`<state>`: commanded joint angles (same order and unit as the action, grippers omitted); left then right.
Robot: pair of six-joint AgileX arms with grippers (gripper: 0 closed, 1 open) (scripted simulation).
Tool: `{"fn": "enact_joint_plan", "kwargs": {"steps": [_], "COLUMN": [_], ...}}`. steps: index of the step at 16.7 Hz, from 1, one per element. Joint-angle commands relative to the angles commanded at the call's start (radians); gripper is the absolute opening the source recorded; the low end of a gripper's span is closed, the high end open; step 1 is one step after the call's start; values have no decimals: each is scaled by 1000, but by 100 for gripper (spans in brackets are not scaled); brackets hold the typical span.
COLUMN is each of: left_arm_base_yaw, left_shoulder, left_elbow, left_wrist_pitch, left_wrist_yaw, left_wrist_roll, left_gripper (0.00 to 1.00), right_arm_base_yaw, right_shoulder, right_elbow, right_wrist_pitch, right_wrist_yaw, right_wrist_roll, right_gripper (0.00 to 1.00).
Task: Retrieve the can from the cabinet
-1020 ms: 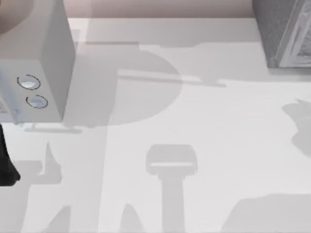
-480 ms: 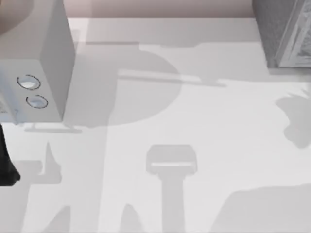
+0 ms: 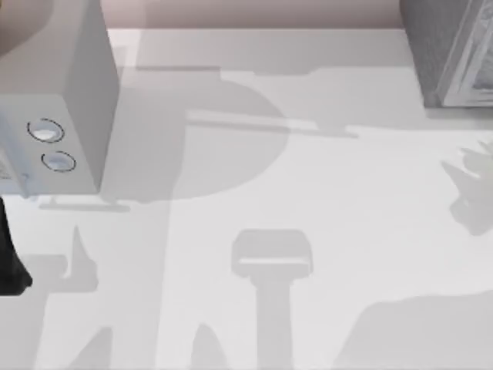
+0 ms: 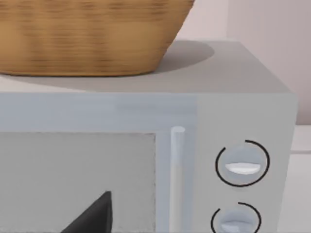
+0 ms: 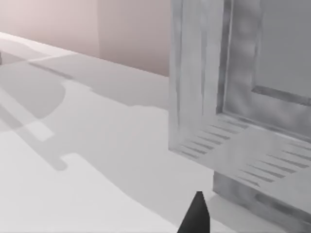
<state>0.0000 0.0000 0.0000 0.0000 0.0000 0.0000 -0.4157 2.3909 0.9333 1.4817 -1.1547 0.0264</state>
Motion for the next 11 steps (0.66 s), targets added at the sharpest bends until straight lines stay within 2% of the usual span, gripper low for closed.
{"fn": "enact_joint_plan", "kwargs": {"steps": [5,11], "left_arm_base_yaw": [0,0], "left_shoulder": [0,0], "left_elbow": [0,0], "left_wrist_pitch": [0,0], "left_wrist_yaw": [0,0], "left_wrist_roll": [0,0], "left_gripper": [100,100], "right_arm_base_yaw": [0,0], "right_shoulder": [0,0], "right_elbow": [0,0], "right_wrist_pitch": [0,0], "right_wrist_yaw": [0,0], "right_wrist_roll": [0,0], "right_gripper": [98,100]}}
